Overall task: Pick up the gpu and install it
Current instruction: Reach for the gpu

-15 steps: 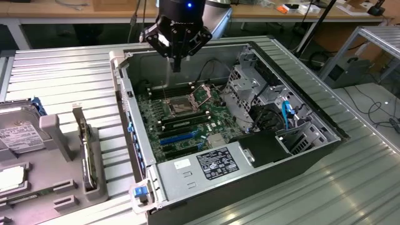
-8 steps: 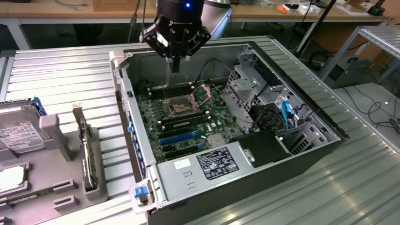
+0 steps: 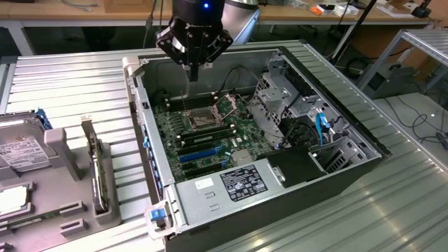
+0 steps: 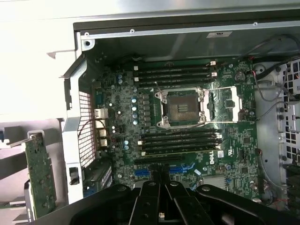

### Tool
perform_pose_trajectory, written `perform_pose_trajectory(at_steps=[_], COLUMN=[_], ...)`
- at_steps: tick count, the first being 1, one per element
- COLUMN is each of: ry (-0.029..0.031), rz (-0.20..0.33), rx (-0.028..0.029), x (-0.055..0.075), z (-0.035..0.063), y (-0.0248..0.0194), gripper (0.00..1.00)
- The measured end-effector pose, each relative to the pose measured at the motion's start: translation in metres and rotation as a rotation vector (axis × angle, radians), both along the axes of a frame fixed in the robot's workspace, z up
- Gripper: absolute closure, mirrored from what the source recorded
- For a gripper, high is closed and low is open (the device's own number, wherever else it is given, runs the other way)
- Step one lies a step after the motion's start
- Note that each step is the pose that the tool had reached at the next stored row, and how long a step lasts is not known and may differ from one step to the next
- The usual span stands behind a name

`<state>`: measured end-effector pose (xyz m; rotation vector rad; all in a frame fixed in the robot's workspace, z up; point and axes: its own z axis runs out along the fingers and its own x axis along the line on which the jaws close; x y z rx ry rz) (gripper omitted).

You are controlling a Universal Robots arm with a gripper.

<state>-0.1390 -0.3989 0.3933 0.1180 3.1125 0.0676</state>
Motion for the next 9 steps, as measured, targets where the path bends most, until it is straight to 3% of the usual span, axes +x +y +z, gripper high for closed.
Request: perform_pose_trajectory(at_steps=[9], ry=[0.0000], rz=[0.000], rx=[0.0000], x=[-0.0060], z=[0.0000], y=[0.0000], gripper=[0.90])
